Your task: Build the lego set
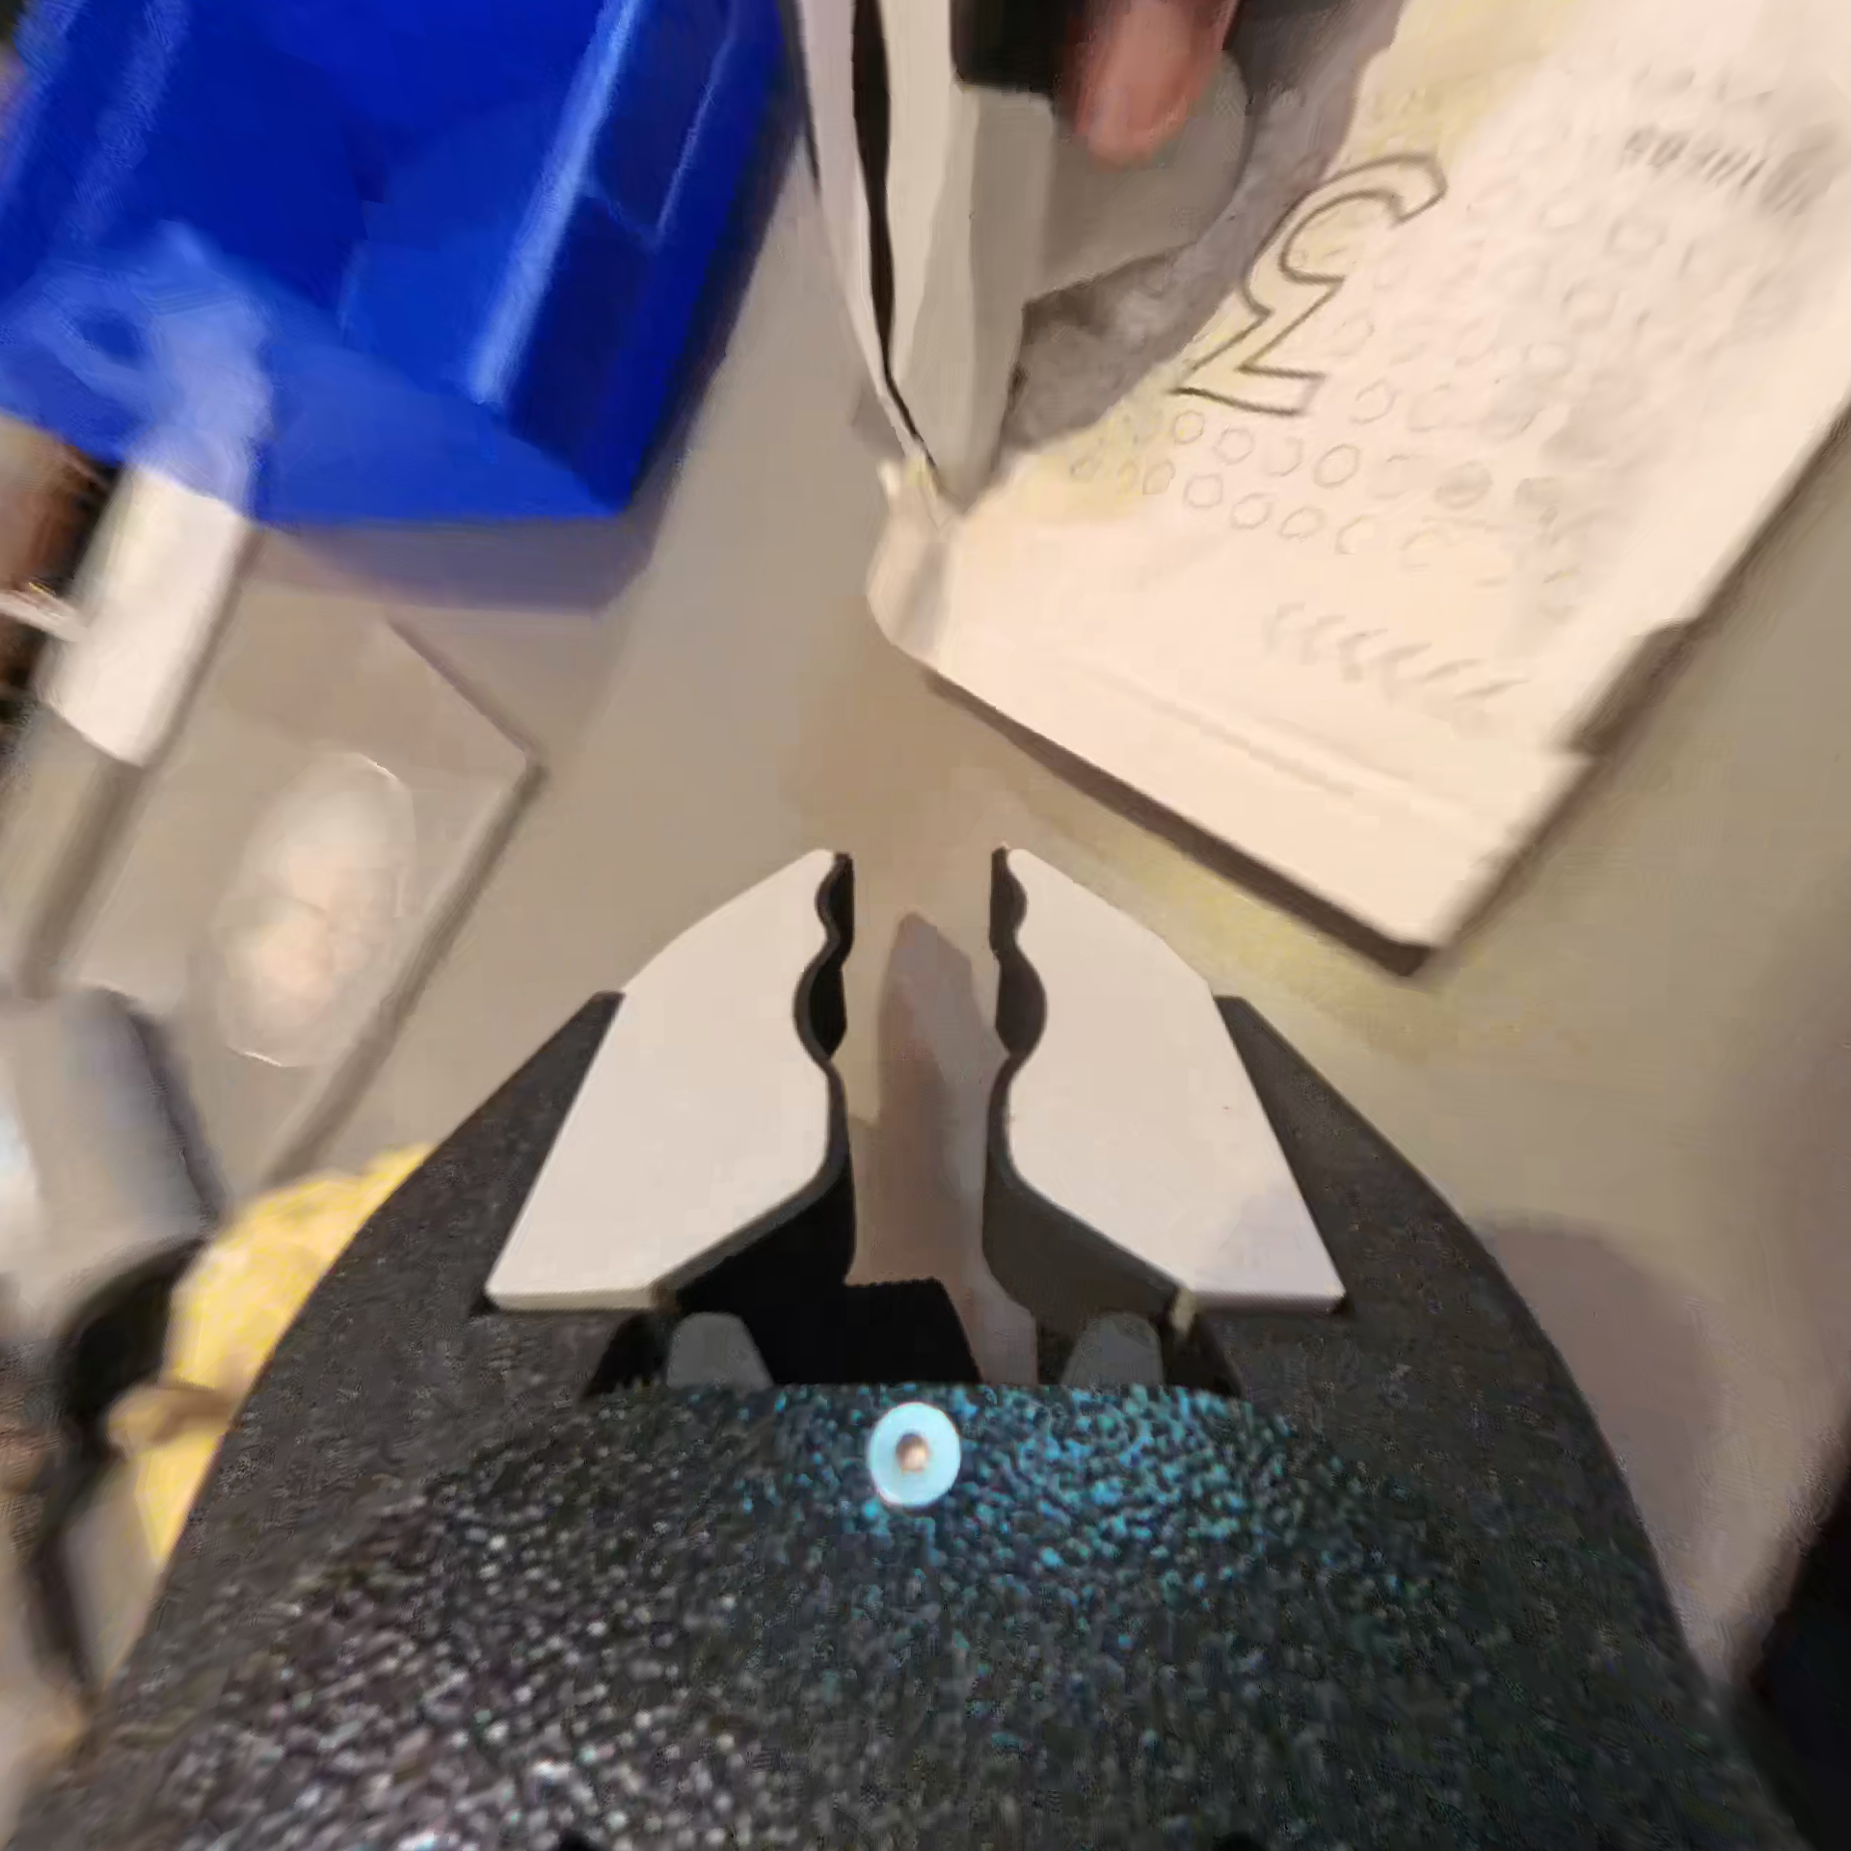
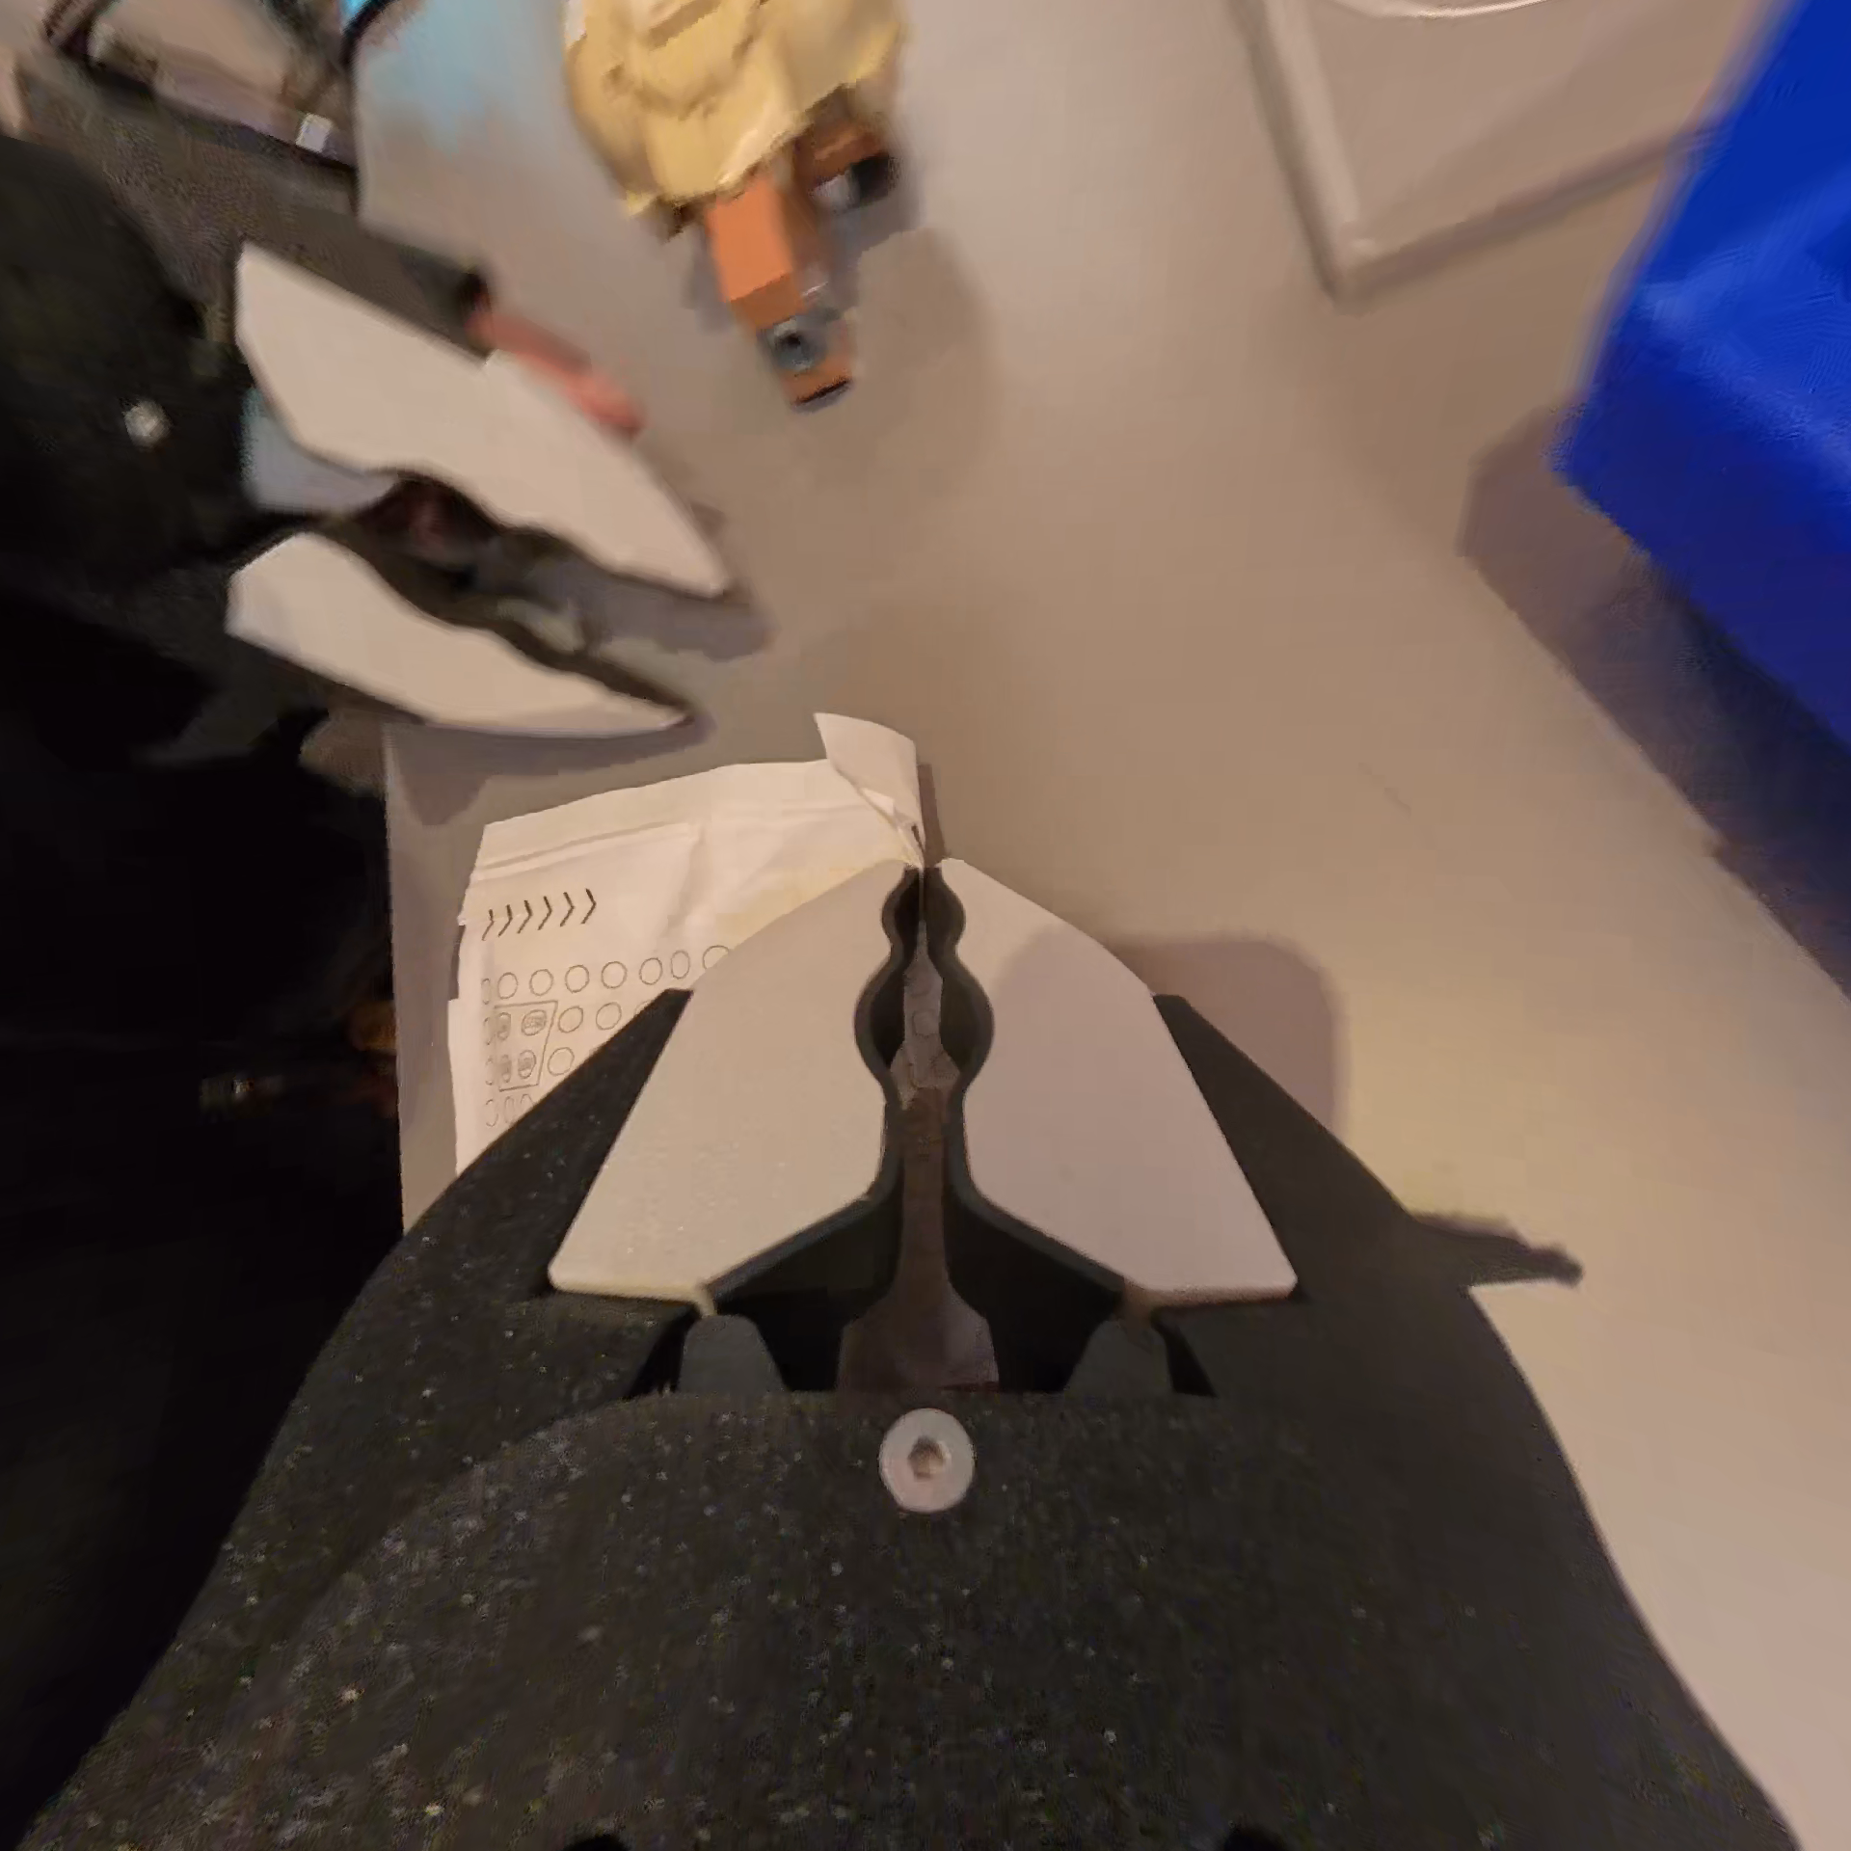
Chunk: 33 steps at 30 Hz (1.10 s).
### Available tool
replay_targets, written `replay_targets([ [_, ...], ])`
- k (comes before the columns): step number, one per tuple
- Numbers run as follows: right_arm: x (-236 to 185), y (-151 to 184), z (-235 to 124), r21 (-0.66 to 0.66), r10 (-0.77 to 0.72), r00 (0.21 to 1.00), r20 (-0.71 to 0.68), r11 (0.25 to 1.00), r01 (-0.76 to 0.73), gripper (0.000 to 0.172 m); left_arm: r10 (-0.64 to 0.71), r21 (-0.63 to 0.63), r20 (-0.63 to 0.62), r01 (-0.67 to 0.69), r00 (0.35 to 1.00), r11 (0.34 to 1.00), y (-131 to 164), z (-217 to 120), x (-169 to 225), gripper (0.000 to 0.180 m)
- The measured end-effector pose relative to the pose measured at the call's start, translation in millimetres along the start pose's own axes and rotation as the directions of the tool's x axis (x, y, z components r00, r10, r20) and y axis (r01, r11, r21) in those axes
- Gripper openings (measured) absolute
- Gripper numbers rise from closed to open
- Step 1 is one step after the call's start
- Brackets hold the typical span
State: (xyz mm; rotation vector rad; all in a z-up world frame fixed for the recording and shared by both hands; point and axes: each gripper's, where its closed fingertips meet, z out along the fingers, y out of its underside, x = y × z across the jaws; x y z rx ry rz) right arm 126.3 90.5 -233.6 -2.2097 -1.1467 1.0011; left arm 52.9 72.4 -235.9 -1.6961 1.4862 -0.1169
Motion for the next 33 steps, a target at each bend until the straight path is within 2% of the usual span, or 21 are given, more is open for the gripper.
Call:
replay_targets([
  [2,7.6,-1.5,-13.8,0.109,0.073,0.995,-0.068,0.992,-0.065,0.001,-0.228,-0.022,-0.141,0.227,0.963,0.974,0.2,-12.4,21.5,0.025],
  [5,5.8,-9.0,-51.0,0.242,0.047,0.991,-0.122,0.97,-0.016,0.003,-0.5,-0.042,-0.314,0.514,0.807,0.857,-9.5,-30.6,47.4,0.025],
  [7,16.7,-6.1,-79.8,0.262,0.038,0.976,-0.214,0.965,0.02,0.003,-0.597,-0.07,-0.361,0.617,0.717,0.784,-11.7,-39.4,54.3,0.025],
  [9,26.4,4.8,-93.6,0.252,0.079,0.97,-0.232,0.968,-0.019,0.003,-0.614,-0.082,-0.428,0.648,0.664,0.758,-19.4,-46.4,64.5,0.025],
  [12,34.1,25.0,-92.0,0.203,0.127,0.96,-0.249,0.976,-0.077,0.005,-0.594,-0.072,-0.528,0.665,0.608,0.744,-39.7,-43.7,80.4,0.025],
  [15,30.2,20.8,-96.8,0.279,0.157,0.955,-0.252,0.957,-0.084,0.009,-0.562,-0.086,-0.567,0.636,0.602,0.767,-51.9,-28.8,92.9,0.027],
  [17,19.4,10.5,-100.7,0.343,0.151,0.964,-0.218,0.937,-0.069,0.023,-0.545,-0.1,-0.572,0.608,0.613,0.788,-58.1,-18.7,96.1,0.029],
  [19,16.7,10.2,-103.9,0.328,0.118,0.953,-0.278,0.944,-0.021,0.048,-0.535,-0.081,-0.567,0.604,0.626,0.793,-66.1,-10.7,93.5,0.031],
  [22,15.7,29.5,-109.4,0.23,0.074,0.926,-0.369,0.973,0.014,0.053,-0.566,-0.077,-0.549,0.637,0.615,0.767,-66.9,-7.2,89.0,0.033],
  [25,8.3,66.4,-100.0,0.126,0.097,0.94,-0.326,0.99,-0.058,0.05,-0.58,0.065,-0.57,0.736,0.582,0.674,-72.1,-29.5,78.0,0.033],
  [28,-5.2,81.1,-86.2,0.121,0.128,0.959,-0.251,0.988,-0.1,0.043,-0.544,0.247,-0.659,0.832,0.52,0.496,-75.8,-66.7,69.6,0.032],
  [30,-16.7,79.6,-77.0,0.138,0.141,0.966,-0.217,0.984,-0.113,0.042,-0.581,0.252,-0.675,0.882,0.454,0.397,-57.1,-71.6,73.1,0.032],
  [31,-23.3,78.2,-72.1,0.139,0.14,0.967,-0.211,0.984,-0.112,0.042,-0.6,0.23,-0.681,0.901,0.419,0.369,-46.4,-72.0,77.9,0.032],
  [32,-31.6,77.2,-66.2,0.135,0.137,0.97,-0.201,0.985,-0.111,0.042,-0.595,0.226,-0.7,0.913,0.395,0.341,-40.0,-76.7,81.7,0.023],
  [33,-41.5,76.6,-59.4,0.127,0.133,0.974,-0.186,0.986,-0.11,0.041,-0.587,0.242,-0.71,0.918,0.388,0.314,-35.5,-82.9,82.8,0.02],
])
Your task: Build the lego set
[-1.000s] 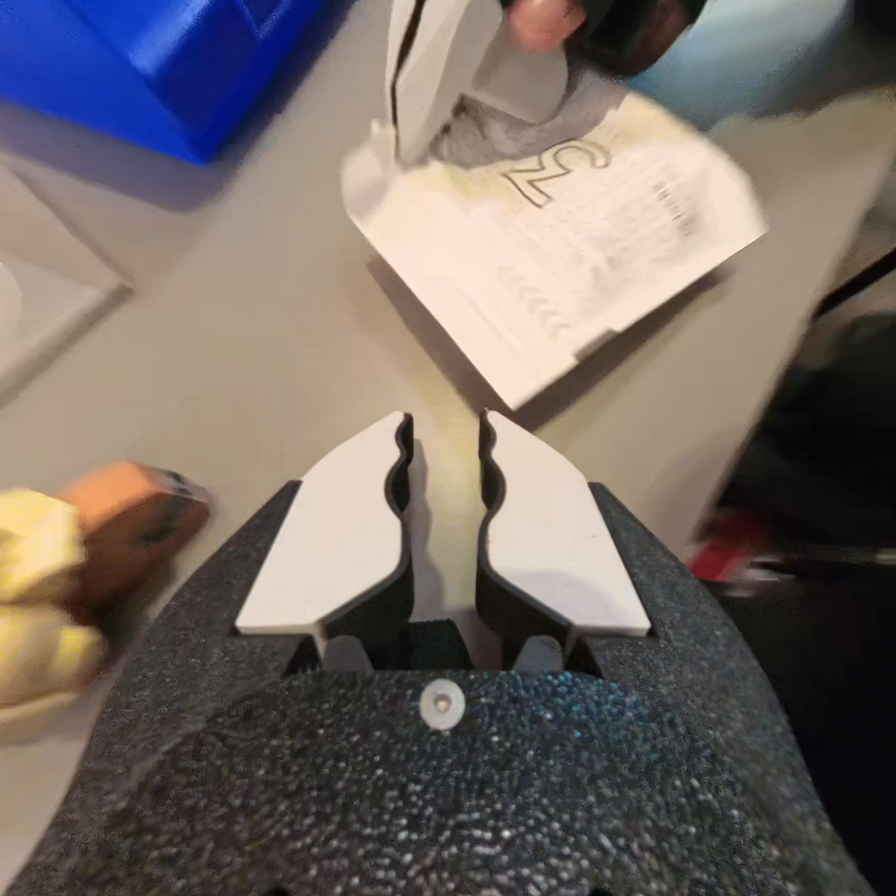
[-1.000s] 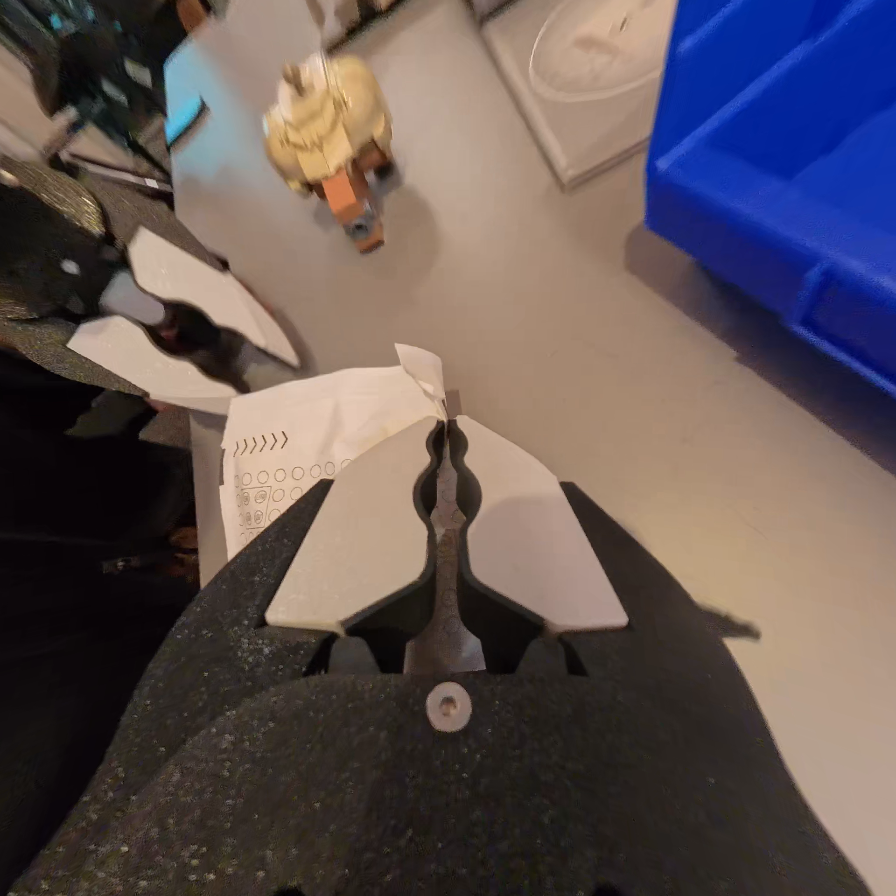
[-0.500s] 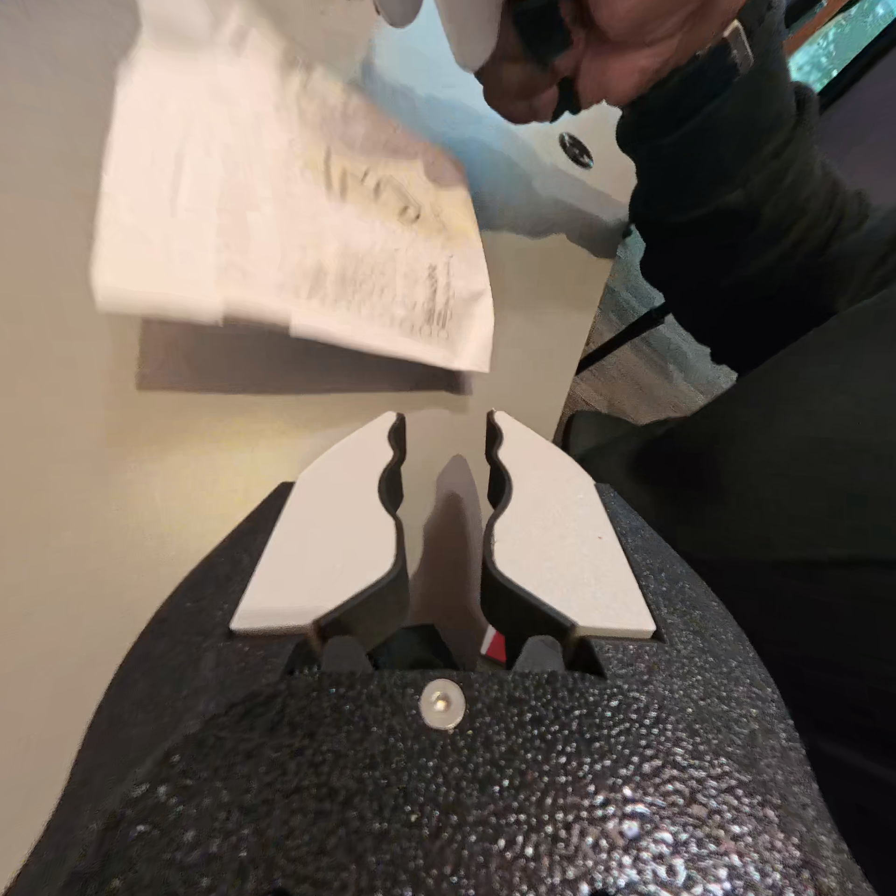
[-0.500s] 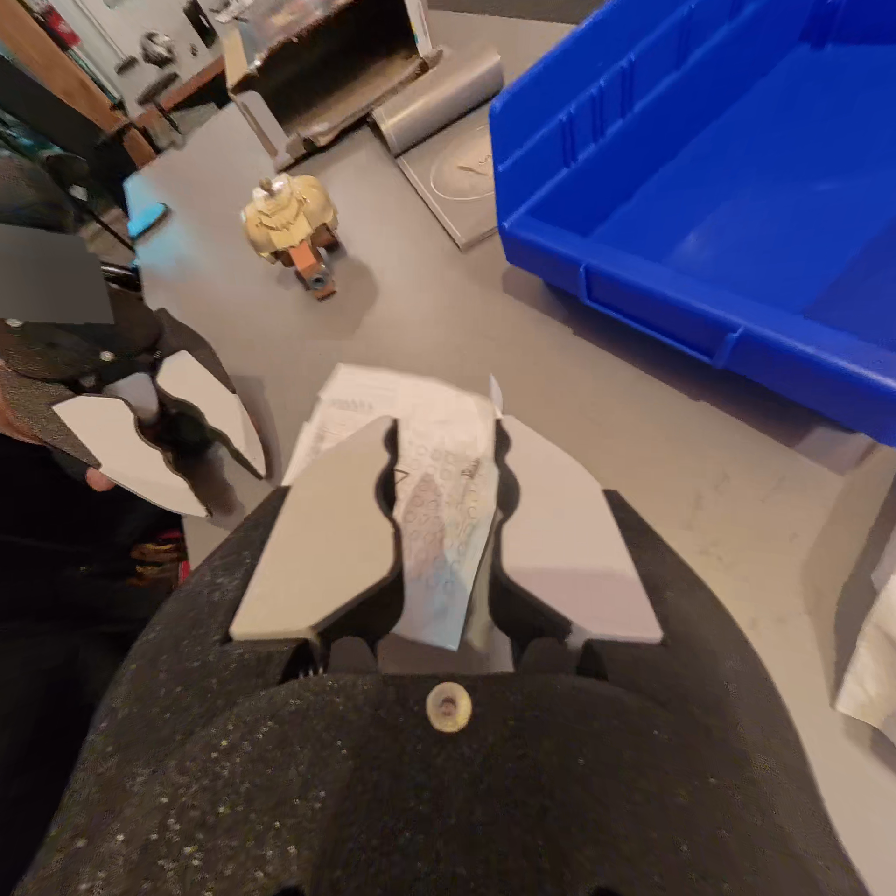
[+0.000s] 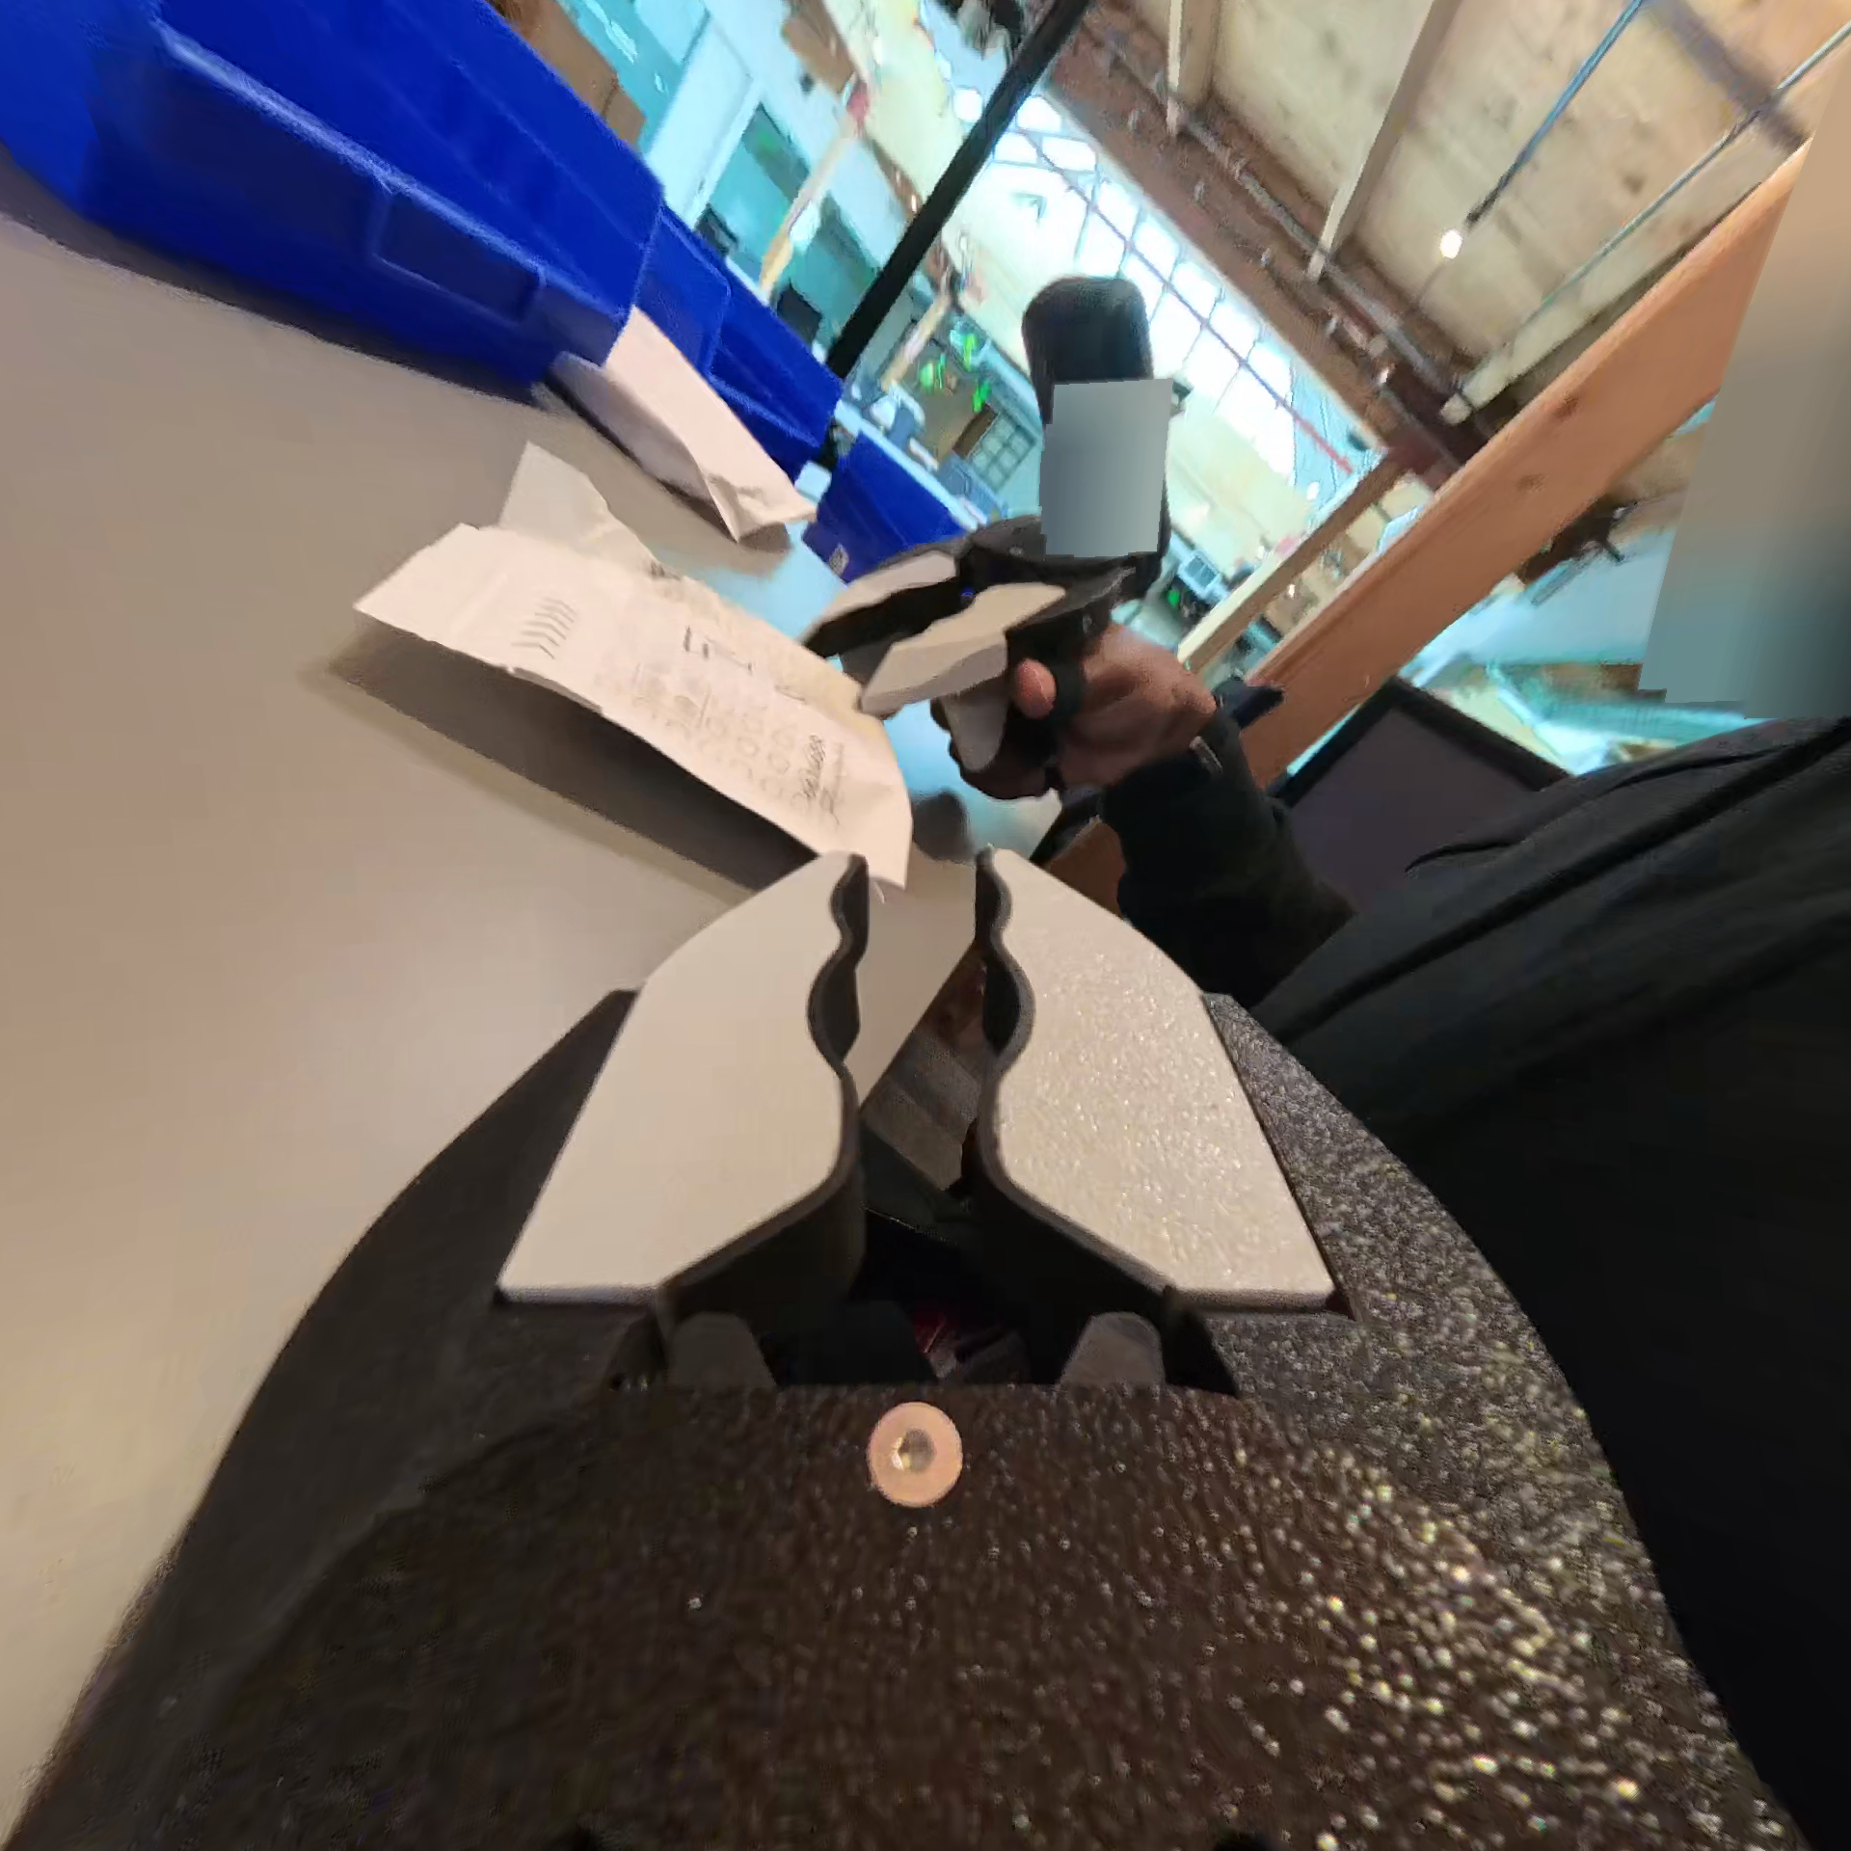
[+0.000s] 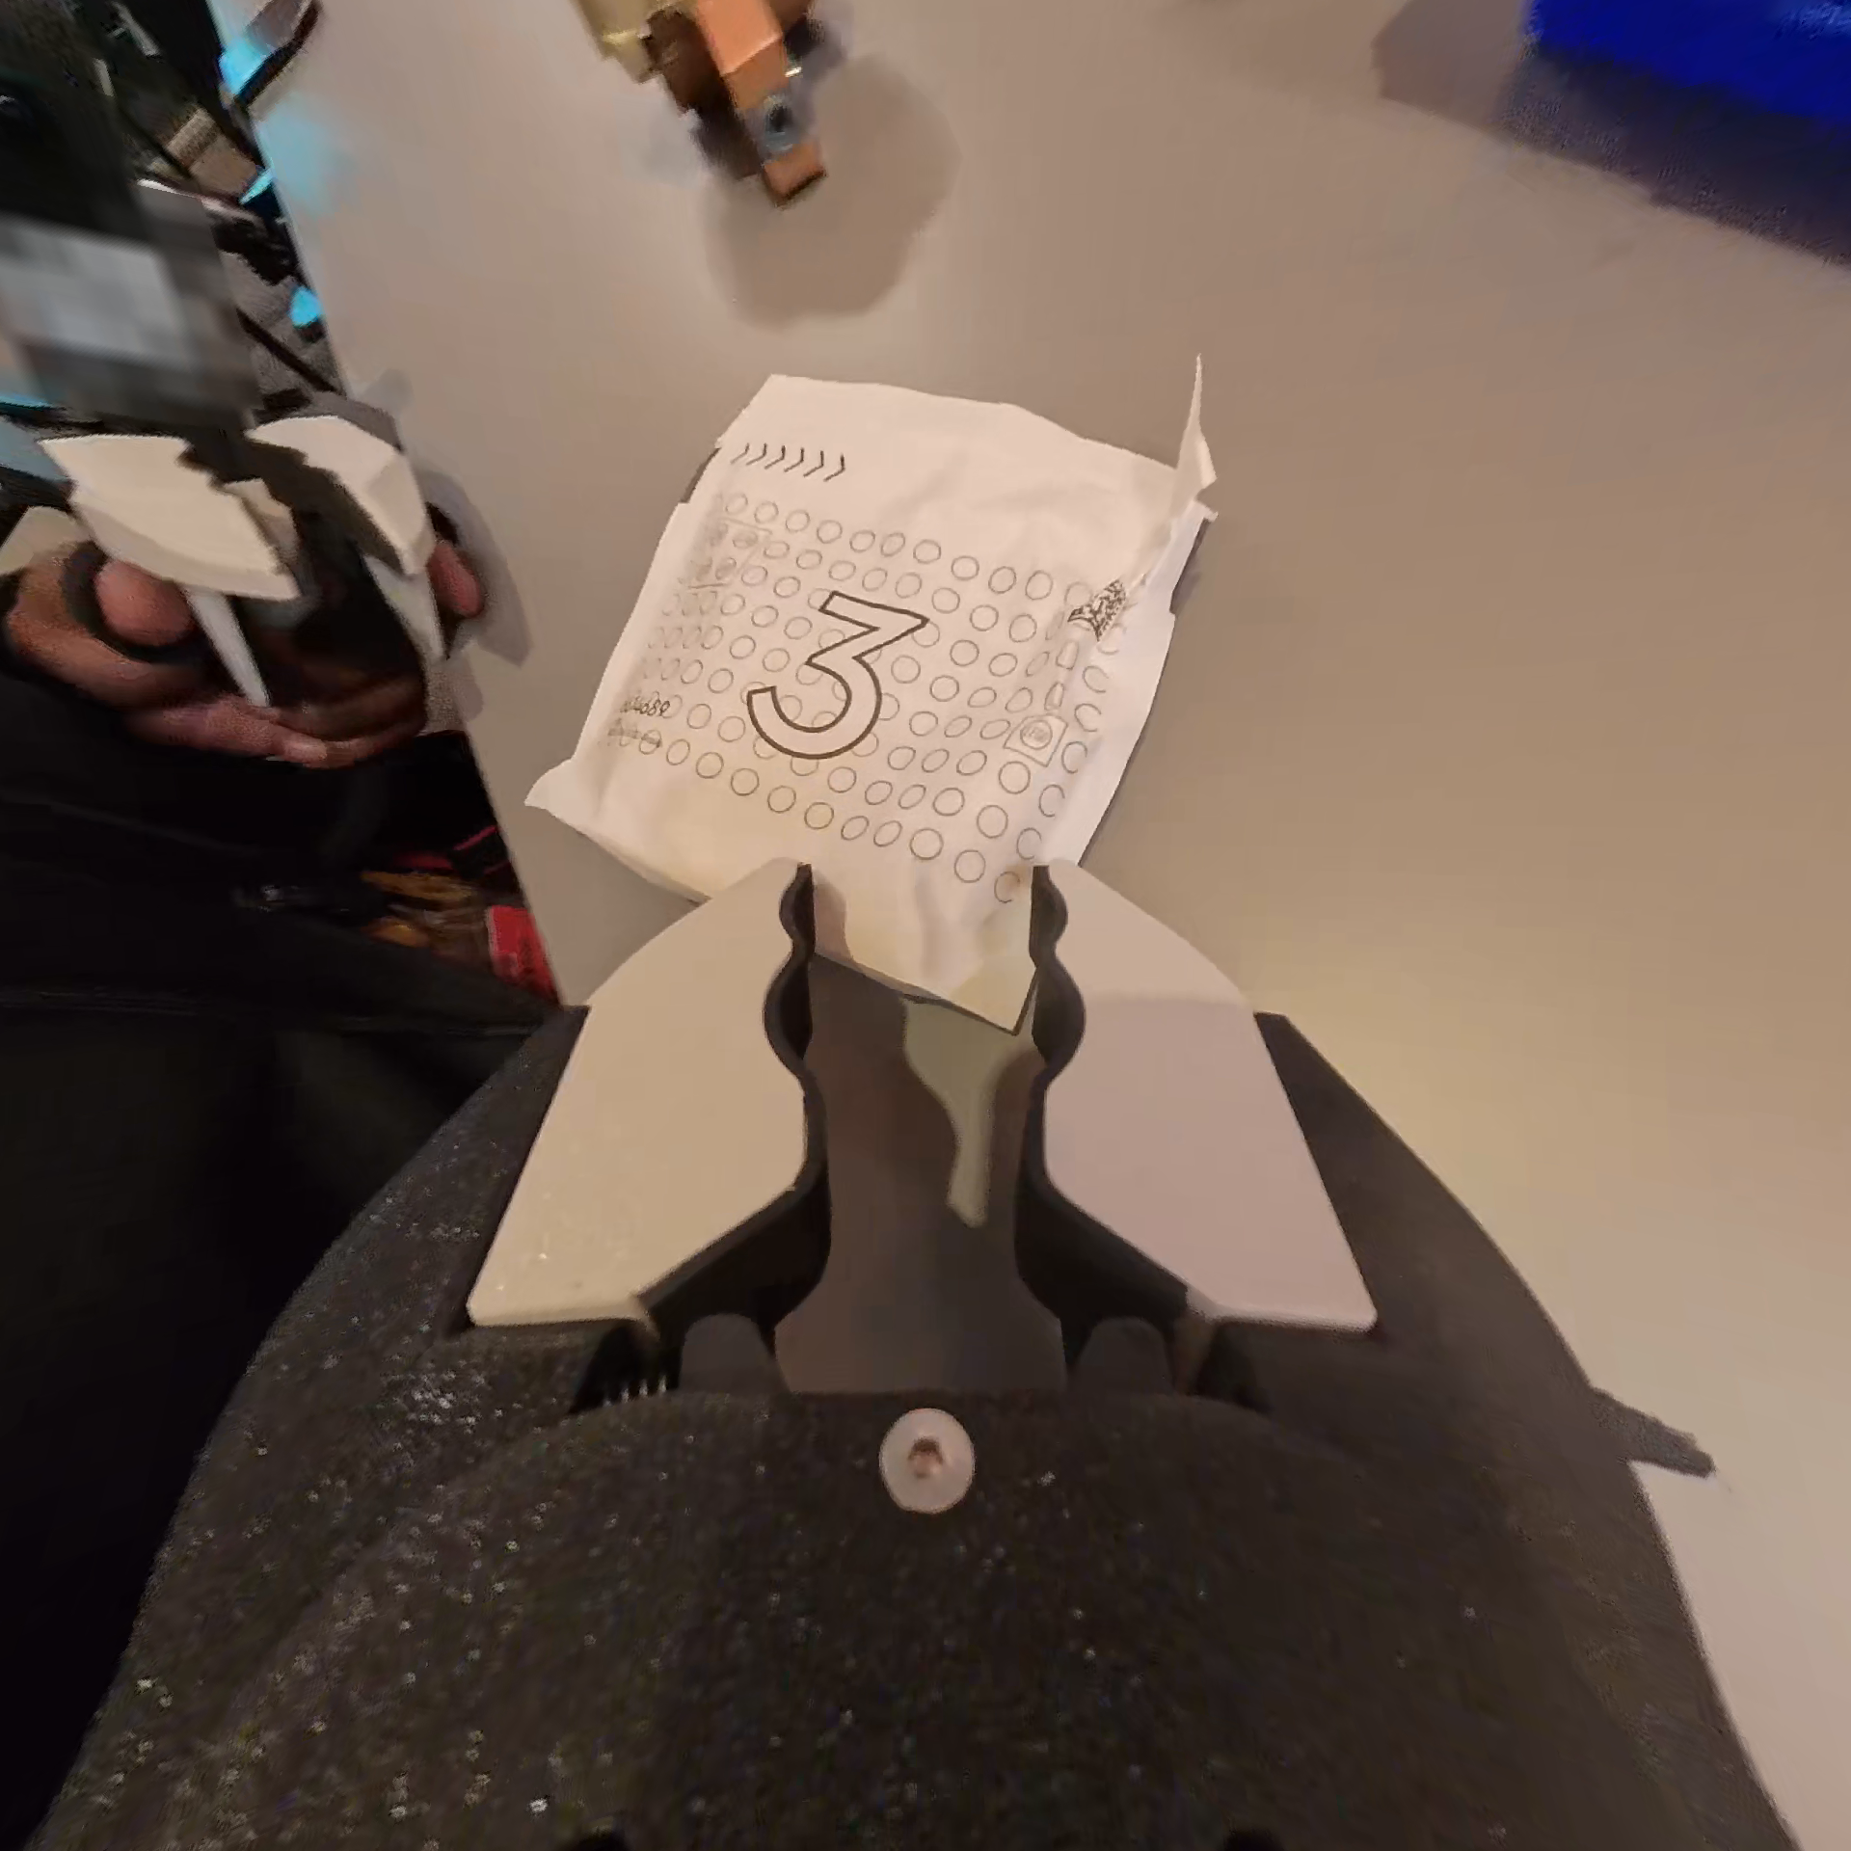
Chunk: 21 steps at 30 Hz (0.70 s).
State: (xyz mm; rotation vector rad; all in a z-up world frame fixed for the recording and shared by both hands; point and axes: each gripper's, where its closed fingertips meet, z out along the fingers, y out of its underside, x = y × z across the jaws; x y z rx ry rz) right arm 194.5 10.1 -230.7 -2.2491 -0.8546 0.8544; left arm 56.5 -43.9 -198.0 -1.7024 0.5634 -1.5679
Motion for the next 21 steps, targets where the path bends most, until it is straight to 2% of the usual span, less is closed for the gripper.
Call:
replay_targets([
  [3,-27.1,0.7,12.3,-0.004,-0.007,0.999,0.032,1.0,0.007,0.042,0.057,0.002,0.075,-0.057,0.996,0.998,-2.3,-13.7,-4.2,0.022],
  [9,-39.4,-15.7,9.4,0.065,-0.134,0.991,0.026,0.989,0.132,0.04,0.172,-0.284,0.16,-0.122,0.972,0.951,-9.5,-12.0,-25.7,0.03],
  [12,-49.5,-16.3,6.8,0.071,-0.236,0.971,0.043,0.97,0.233,0.037,0.287,-0.387,0.084,-0.234,0.954,0.892,-20.3,-10.9,-24.9,0.03],
  [15,-50.2,-13.6,7.8,0.059,-0.283,0.958,0.031,0.958,0.281,0.038,0.436,-0.336,-0.009,-0.413,0.9,0.847,-39.3,-16.6,-11.4,0.029],
  [18,-46.9,-14.4,8.2,0.078,-0.306,0.952,0.031,0.95,0.303,0.037,0.597,-0.231,-0.022,-0.585,0.802,0.777,-44.5,-45.9,0.2,0.025],
  [20,-41.4,-17.6,7.2,0.096,-0.31,0.95,0.024,0.947,0.306,0.037,0.74,-0.241,0.039,-0.712,0.672,0.659,-36.8,-86.1,-3.9,0.022],
  [21,-38.8,-19.4,6.3,0.105,-0.312,0.95,0.024,0.946,0.308,0.037,0.804,-0.292,0.074,-0.758,0.589,0.583,-28.1,-112.5,-11.5,0.02],
])
